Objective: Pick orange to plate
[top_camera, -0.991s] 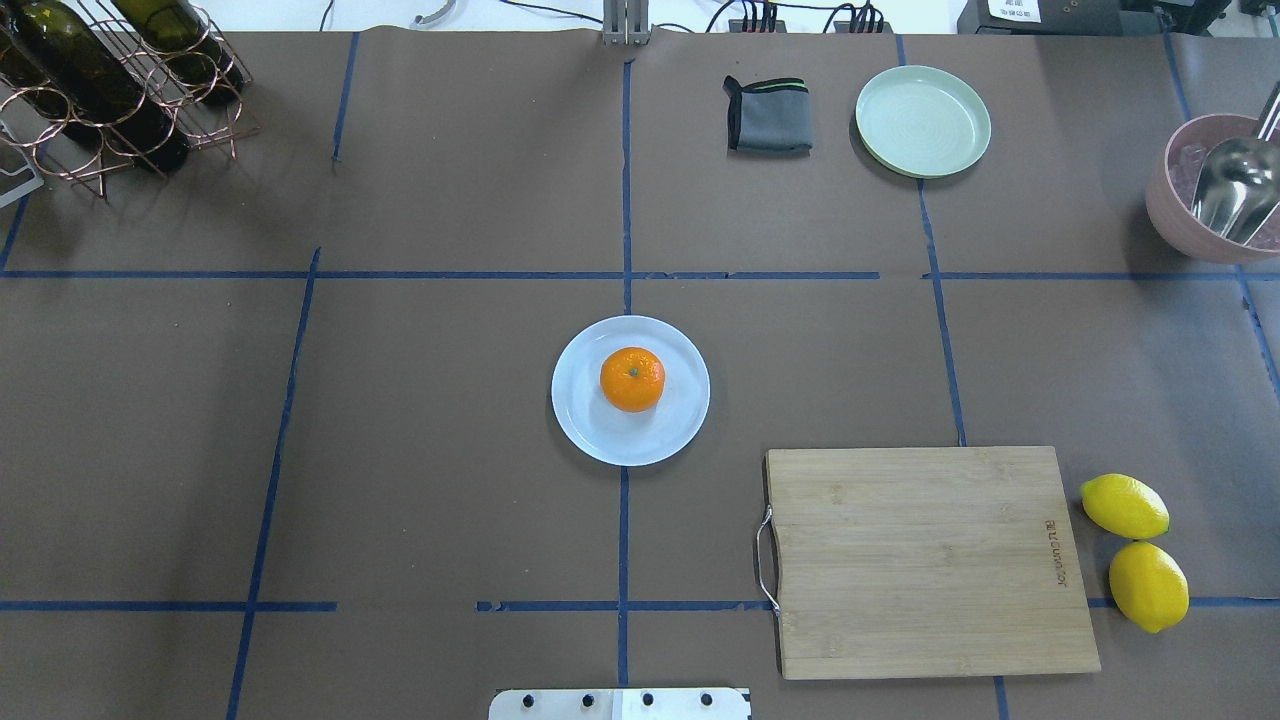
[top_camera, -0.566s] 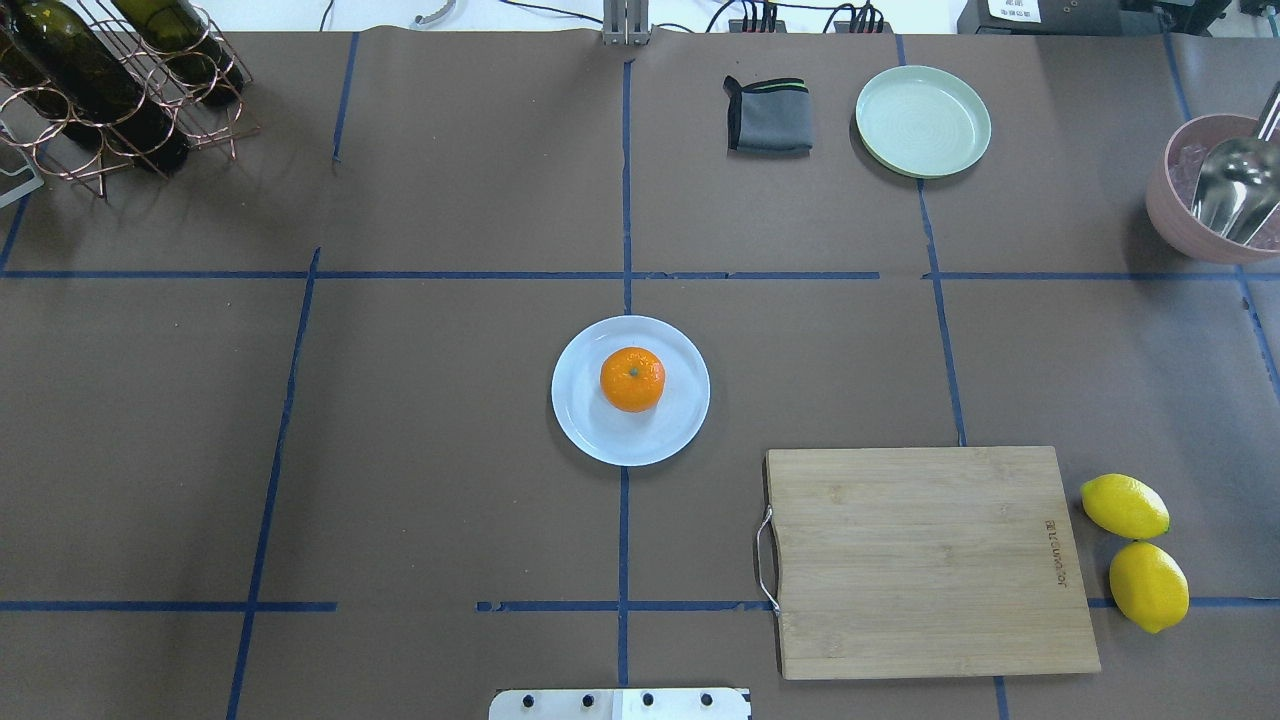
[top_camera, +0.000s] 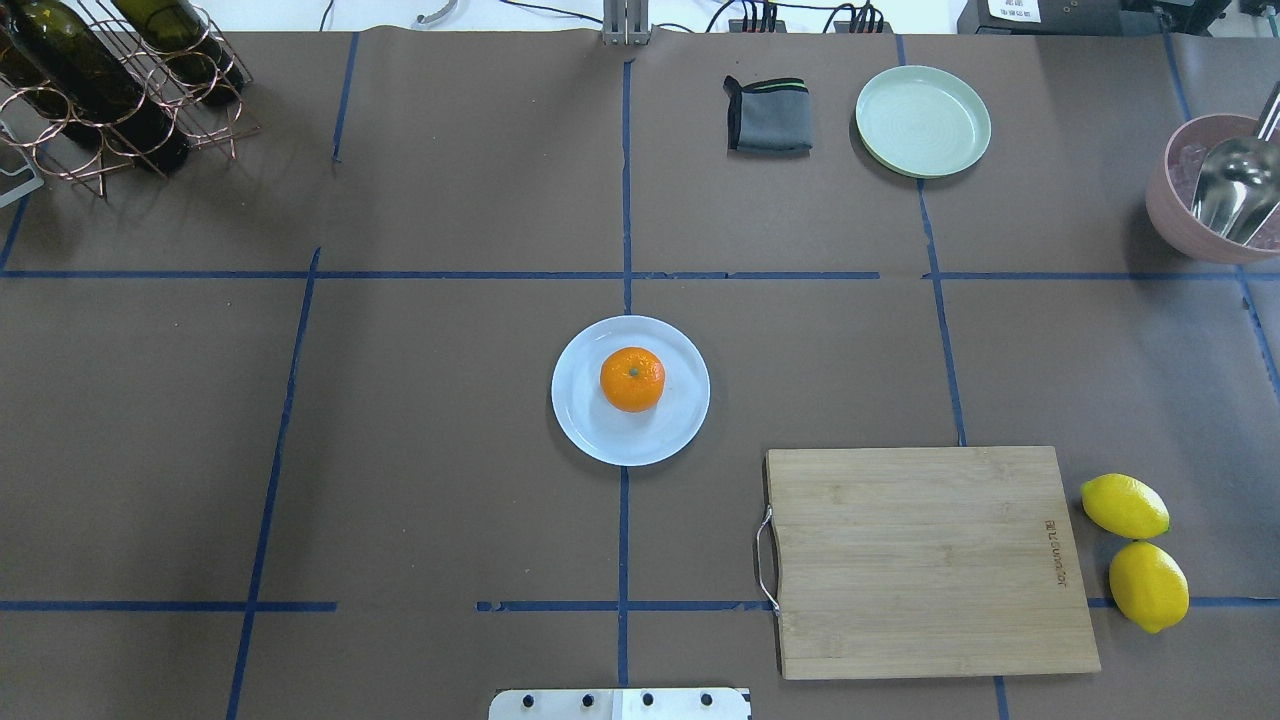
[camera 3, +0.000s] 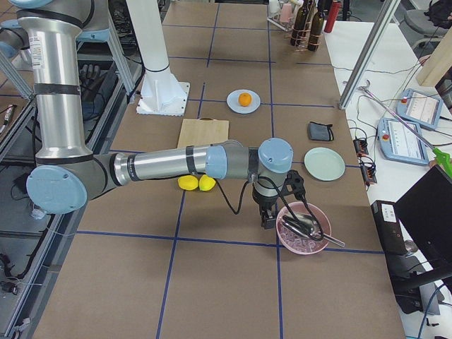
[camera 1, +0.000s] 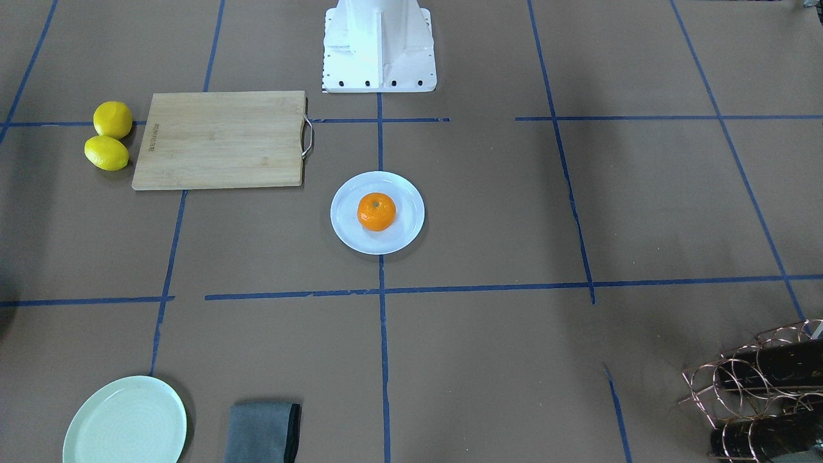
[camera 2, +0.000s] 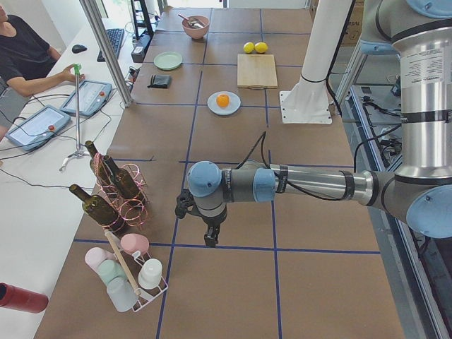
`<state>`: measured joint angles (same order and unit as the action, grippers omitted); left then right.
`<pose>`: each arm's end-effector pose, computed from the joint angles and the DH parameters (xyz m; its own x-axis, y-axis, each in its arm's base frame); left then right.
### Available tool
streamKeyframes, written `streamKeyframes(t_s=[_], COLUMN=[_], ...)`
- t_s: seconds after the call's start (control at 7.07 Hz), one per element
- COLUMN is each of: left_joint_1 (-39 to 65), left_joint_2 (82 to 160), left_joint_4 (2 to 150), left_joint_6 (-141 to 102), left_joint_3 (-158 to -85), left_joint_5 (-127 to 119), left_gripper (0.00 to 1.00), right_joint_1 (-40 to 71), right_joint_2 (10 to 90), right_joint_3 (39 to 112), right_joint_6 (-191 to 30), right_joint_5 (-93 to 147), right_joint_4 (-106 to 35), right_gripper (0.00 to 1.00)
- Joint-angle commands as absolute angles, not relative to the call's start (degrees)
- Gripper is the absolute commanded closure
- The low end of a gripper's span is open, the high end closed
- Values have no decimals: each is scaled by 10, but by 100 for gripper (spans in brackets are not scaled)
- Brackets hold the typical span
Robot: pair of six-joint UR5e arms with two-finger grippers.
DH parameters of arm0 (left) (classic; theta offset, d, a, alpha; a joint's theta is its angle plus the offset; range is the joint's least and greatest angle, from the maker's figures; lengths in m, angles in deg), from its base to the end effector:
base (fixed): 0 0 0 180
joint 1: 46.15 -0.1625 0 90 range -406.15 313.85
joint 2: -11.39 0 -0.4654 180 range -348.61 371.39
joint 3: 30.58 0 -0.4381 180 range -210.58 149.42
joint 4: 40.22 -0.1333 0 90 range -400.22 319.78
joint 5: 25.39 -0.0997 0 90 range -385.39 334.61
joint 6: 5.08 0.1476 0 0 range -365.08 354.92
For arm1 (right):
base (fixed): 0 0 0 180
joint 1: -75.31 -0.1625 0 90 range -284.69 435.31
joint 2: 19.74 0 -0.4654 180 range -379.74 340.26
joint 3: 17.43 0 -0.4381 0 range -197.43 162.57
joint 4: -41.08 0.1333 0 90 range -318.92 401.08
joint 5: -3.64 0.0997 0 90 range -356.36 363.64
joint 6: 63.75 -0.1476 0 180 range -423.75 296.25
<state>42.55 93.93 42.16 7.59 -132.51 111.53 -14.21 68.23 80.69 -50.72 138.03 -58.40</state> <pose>-0.0148 -0.4708 0.6960 0.6621 0.1949 -0.7236 -0.1721 0.9793 0.1063 0.0255 -0.5489 0.6547 0.6942 -0.2392 0.6788 0.1693 0.9710 0.1691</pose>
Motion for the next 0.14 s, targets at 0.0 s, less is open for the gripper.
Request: streamKeyframes(t_s=[0.0], left_joint_1=[425], left_joint_2=[964], left_joint_4=[423], left_joint_6=[76], left_joint_3=[-1312], left_joint_5=[1118], left_gripper=[0], right_joint_1=[-141], right_joint_2=[681], right_joint_3=[798], right_joint_6=[-503], right_joint_5=[1376], right_joint_4=[-587], right_gripper=[0])
